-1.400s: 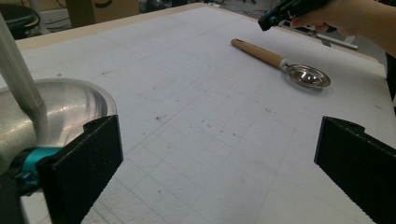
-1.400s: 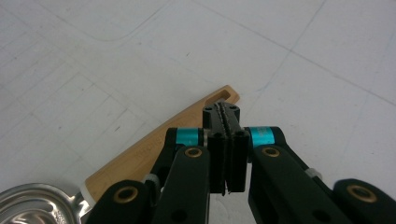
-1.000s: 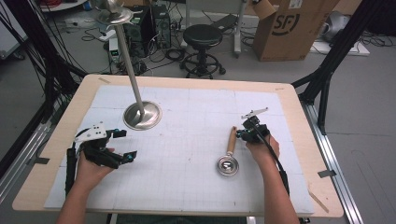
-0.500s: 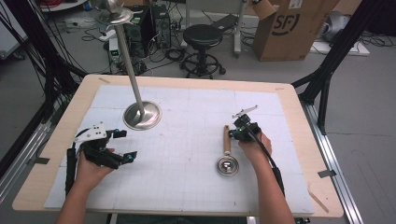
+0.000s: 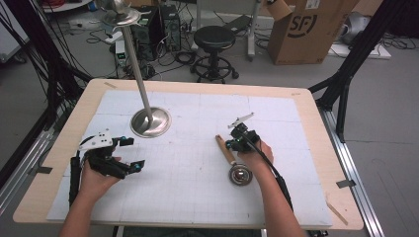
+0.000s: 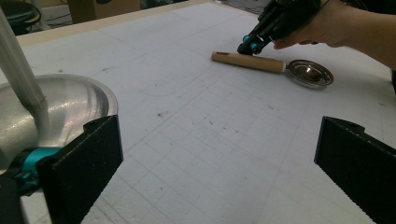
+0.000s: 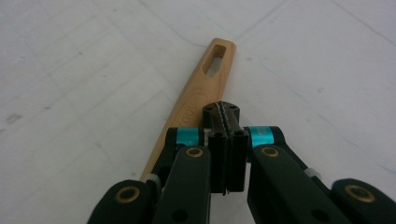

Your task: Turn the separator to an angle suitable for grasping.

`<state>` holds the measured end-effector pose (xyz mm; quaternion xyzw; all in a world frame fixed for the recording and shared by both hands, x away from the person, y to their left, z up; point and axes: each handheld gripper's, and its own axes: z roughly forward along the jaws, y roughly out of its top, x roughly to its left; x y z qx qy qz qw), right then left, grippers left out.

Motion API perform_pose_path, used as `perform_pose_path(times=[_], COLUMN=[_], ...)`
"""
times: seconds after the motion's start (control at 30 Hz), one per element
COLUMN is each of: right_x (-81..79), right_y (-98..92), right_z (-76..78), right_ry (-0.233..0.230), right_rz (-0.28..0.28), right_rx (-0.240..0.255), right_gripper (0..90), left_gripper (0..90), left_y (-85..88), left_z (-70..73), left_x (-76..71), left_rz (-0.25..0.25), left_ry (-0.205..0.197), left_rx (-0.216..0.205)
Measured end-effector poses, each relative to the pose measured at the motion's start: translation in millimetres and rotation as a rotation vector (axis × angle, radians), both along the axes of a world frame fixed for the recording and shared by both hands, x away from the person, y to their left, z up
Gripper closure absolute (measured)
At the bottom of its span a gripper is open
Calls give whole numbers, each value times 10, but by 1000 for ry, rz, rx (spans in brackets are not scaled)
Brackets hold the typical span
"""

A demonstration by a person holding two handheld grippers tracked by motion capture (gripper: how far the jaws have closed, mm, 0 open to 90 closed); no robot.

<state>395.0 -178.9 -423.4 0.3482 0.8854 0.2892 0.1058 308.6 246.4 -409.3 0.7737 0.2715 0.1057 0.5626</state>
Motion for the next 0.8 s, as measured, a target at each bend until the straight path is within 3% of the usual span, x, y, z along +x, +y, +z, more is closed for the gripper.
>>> perform_pose_path(times=[0.23,0.47,0.63,0.73,0.8], right_x=[-116,-212,-223,-224,-235], right_y=[239,370,386,345,266], right_z=[-13,-7,-15,34,121], right_ry=[38,39,46,31,15], right_rz=[98,165,168,160,154], right_rx=[20,18,8,37,102], right_gripper=[900,900,900,876,834], left_gripper=[16,16,16,16,16], left_y=[2,3,-5,9,14], left_z=[-1,-3,-3,-4,1], left_x=[1,2,-2,4,1], left_rz=[3,1,-4,-3,-5], left_ry=[1,2,0,2,-2], left_rx=[4,6,7,10,7])
